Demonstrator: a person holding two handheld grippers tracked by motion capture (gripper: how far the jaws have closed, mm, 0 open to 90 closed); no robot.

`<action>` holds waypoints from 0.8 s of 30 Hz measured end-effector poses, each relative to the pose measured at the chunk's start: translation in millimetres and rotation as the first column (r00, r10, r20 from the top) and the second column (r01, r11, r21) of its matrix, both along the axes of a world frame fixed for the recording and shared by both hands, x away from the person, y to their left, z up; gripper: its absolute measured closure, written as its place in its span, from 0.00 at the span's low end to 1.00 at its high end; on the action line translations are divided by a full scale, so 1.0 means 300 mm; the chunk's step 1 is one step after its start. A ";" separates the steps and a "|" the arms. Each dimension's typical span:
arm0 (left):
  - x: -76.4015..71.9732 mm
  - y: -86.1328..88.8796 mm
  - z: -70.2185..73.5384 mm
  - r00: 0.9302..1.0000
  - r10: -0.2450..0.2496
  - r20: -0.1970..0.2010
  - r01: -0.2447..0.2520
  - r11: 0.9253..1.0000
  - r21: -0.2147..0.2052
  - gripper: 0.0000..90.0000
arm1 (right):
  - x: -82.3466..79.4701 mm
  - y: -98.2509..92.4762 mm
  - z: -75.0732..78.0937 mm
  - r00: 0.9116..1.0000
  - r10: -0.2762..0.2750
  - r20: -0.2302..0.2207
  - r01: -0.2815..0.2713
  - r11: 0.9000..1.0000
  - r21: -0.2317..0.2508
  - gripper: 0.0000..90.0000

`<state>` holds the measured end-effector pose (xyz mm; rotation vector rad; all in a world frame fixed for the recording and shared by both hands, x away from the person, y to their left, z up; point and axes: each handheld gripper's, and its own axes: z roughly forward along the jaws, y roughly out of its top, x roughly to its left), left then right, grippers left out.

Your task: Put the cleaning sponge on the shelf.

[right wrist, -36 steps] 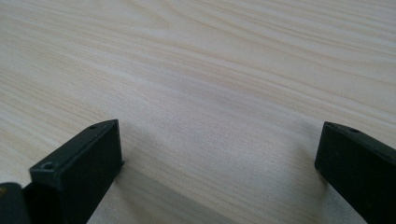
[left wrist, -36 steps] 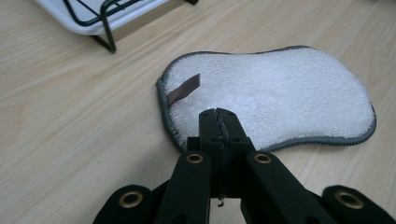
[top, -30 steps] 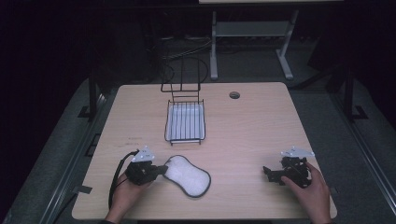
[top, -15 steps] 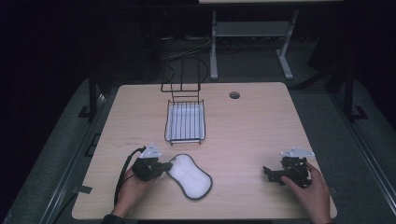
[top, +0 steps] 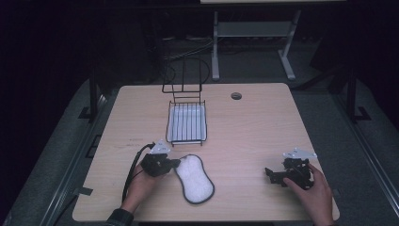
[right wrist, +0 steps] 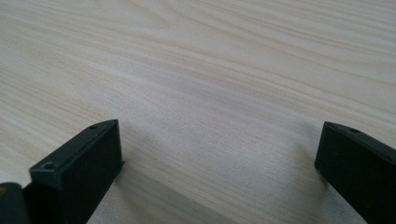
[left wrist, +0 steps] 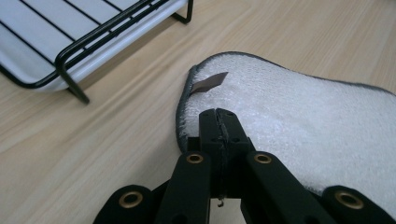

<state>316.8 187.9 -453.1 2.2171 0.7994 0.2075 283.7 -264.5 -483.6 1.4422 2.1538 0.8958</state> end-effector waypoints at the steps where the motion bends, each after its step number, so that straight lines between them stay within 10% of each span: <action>1: 0.003 -0.004 -0.002 1.000 -0.002 0.000 0.002 1.000 -0.003 1.00 | 0.000 0.000 0.000 1.000 0.000 0.000 0.000 1.000 0.000 0.00; 13: 0.039 -0.062 0.002 1.000 -0.029 0.004 0.029 1.000 -0.003 1.00 | 0.000 0.000 0.000 1.000 0.000 0.000 0.000 1.000 0.000 0.00; 24: -0.039 -0.091 0.054 0.996 -0.088 -0.012 0.087 0.994 -0.064 1.00 | 0.000 0.000 0.000 1.000 0.000 0.000 0.000 1.000 0.000 0.00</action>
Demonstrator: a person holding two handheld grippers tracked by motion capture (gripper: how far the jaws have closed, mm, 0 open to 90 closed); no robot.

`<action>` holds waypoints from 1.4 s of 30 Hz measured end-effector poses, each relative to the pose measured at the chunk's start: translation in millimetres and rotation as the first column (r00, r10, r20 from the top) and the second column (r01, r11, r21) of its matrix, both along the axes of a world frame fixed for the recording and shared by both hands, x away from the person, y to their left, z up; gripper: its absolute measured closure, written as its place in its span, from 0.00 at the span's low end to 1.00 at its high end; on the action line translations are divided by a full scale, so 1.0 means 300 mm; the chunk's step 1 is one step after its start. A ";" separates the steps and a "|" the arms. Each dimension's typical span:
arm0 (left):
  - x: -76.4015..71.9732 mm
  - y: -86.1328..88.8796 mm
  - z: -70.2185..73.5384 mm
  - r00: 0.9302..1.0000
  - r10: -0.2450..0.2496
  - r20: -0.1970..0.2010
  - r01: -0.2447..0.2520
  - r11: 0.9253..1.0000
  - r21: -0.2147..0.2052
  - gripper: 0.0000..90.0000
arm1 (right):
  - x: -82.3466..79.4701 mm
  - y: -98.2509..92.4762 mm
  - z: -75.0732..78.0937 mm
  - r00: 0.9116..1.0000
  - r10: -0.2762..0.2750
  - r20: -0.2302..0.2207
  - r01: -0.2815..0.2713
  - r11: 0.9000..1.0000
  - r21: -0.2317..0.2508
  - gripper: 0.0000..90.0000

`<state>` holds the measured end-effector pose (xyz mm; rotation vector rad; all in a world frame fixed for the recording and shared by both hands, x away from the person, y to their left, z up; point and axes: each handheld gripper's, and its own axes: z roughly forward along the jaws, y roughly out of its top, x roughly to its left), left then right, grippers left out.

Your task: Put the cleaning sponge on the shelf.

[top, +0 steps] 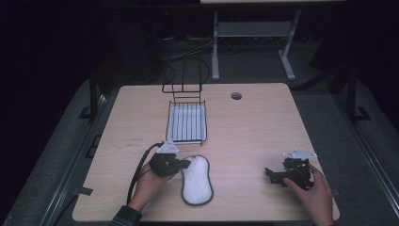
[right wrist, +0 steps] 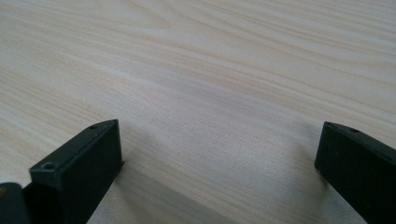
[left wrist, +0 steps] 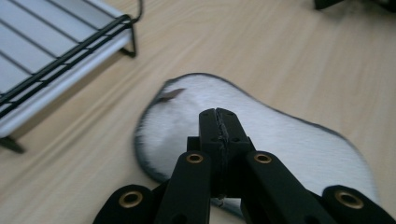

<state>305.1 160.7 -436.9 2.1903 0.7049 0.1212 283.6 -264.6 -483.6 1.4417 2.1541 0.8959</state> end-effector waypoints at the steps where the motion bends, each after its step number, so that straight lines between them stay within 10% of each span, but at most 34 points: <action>1: -0.013 -0.006 0.005 1.000 -0.012 0.000 0.012 1.000 -0.008 1.00 | 0.000 0.000 0.000 1.000 -0.001 0.000 0.001 1.000 0.000 0.00; 19: -0.147 -0.132 -0.018 0.990 -0.135 -0.039 0.135 0.991 -0.017 1.00 | 0.000 0.000 0.000 1.000 0.000 0.000 0.000 1.000 0.000 0.00; 42: -0.147 -0.096 -0.045 0.991 -0.113 -0.066 0.115 0.993 0.026 1.00 | 0.000 0.000 0.000 1.000 0.000 0.000 0.000 1.000 0.000 0.00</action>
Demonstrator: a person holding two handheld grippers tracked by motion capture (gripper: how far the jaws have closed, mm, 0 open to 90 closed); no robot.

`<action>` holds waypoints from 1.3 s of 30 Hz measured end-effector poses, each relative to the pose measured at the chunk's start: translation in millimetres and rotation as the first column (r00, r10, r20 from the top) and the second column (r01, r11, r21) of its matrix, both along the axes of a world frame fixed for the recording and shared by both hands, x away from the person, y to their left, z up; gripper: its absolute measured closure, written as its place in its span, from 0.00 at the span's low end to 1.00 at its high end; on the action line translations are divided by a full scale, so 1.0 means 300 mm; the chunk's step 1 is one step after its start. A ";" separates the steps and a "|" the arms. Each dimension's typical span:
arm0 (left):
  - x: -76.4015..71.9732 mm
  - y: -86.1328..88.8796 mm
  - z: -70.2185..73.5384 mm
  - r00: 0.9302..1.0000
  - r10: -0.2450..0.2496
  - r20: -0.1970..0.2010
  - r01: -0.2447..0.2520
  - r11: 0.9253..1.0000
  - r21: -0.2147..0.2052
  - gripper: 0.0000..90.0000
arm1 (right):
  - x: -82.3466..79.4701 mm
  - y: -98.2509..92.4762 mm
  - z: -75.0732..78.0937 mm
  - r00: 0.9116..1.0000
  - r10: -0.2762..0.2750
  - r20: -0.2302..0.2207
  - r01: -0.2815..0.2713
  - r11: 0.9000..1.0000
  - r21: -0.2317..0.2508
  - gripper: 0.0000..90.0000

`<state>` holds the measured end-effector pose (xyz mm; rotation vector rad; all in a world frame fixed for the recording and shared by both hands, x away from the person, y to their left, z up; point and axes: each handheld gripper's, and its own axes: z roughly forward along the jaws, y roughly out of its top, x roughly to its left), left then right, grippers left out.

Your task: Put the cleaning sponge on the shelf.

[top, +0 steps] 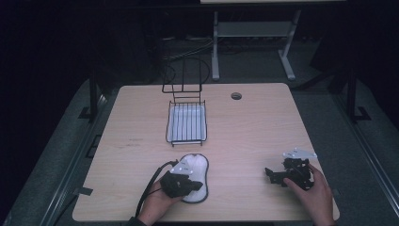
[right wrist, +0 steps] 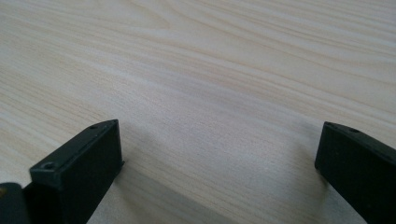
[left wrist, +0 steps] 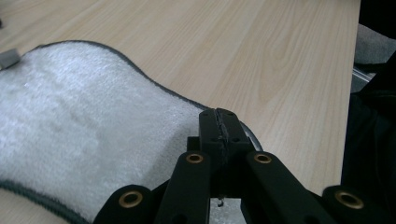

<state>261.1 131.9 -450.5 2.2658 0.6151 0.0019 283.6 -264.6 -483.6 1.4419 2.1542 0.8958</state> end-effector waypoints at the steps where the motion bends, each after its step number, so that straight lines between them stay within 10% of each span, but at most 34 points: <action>1: 0.002 0.007 0.000 1.000 -0.001 0.002 0.001 1.000 0.004 1.00 | 0.000 0.000 0.000 1.000 -0.001 0.000 0.001 1.000 0.001 0.00; 39: -0.003 0.214 0.008 0.988 0.154 0.006 -0.155 0.988 0.018 1.00 | 0.000 0.000 0.000 1.000 0.000 0.000 0.000 1.000 0.000 0.00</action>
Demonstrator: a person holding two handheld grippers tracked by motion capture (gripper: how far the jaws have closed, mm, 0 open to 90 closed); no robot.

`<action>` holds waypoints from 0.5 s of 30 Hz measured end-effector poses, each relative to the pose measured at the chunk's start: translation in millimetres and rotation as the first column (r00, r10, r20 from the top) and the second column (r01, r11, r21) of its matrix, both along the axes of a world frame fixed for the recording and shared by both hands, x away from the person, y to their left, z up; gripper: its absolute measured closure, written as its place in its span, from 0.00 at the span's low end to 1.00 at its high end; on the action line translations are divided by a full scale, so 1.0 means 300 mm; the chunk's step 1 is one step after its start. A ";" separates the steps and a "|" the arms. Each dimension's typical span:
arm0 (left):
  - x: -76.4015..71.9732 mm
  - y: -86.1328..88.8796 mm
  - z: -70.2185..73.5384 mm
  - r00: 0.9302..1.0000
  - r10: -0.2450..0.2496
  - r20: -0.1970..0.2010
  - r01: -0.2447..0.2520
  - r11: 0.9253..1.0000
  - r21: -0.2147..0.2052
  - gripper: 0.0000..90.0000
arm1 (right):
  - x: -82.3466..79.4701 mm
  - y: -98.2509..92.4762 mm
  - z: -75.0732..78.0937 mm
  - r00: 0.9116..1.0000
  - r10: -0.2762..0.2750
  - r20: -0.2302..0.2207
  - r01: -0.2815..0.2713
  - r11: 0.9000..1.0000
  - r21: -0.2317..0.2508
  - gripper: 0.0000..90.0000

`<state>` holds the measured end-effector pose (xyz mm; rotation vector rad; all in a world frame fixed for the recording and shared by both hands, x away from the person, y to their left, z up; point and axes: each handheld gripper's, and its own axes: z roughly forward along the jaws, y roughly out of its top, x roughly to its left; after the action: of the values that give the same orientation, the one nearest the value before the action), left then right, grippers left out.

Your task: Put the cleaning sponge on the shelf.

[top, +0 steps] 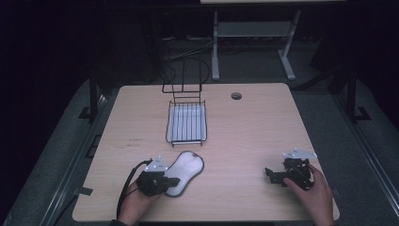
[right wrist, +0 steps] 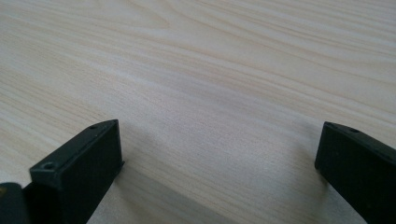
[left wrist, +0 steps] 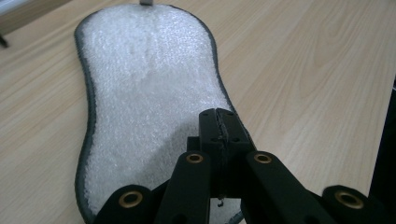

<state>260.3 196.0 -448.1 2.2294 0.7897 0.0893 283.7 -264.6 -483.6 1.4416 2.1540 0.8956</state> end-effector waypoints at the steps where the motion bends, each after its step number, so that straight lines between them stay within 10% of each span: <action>1: -0.001 0.006 0.000 1.000 0.008 -0.001 -0.008 1.000 -0.003 1.00 | 0.000 0.000 0.000 1.000 0.000 0.000 0.000 1.000 0.000 0.00; 15: -0.011 0.126 0.005 0.995 0.096 0.007 -0.096 0.995 0.009 1.00 | 0.000 0.000 0.000 1.000 -0.001 -0.001 0.001 1.000 0.001 0.00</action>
<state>257.0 233.9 -446.7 2.1983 0.8942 0.1471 283.6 -264.5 -483.5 1.4438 2.1535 0.8962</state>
